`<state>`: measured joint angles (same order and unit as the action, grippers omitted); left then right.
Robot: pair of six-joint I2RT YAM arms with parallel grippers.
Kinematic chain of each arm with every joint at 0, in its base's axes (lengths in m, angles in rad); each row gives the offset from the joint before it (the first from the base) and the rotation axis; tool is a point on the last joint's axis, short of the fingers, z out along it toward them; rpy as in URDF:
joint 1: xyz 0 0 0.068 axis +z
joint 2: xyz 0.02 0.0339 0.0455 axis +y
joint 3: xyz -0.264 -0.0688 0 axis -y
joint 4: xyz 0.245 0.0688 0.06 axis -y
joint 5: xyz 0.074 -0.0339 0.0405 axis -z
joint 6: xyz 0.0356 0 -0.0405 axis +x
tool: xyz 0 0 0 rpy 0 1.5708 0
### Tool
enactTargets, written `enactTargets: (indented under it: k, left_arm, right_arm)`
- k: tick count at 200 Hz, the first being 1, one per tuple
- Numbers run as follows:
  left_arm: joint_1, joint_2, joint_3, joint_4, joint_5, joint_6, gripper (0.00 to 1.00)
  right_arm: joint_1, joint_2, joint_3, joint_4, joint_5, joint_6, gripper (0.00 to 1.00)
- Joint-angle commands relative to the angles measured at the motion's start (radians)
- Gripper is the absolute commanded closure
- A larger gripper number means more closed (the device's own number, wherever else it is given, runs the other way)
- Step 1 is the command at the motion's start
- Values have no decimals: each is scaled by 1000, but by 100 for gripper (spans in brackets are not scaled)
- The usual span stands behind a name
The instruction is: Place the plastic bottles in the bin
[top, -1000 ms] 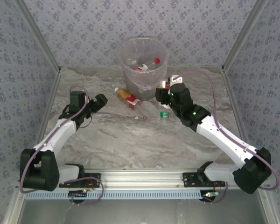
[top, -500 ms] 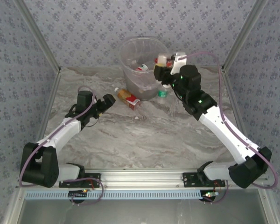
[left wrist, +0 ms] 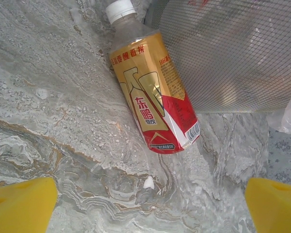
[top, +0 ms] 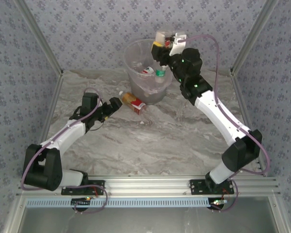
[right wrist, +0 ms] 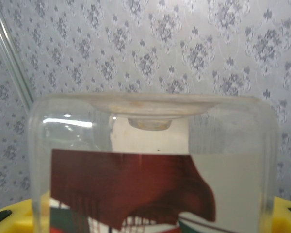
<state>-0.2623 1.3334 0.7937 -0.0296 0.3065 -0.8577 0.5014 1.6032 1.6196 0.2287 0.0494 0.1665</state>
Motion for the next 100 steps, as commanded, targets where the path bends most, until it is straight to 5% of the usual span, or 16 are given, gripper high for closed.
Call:
enactTargets:
  k: [1,73,100]
  left_arm:
    - [-6,-19,-17,26,-6,-3,1]
    - [7,-39,-11,-39,-49,55,1]
    - [23,-40,-15,-38,-49,58,1]
  right_arm:
    - [-25,57,75,134,41,-42,100]
    - [-76,292,291,122,80,-172,100]
    - [-89,341,339,61,46,-221,89]
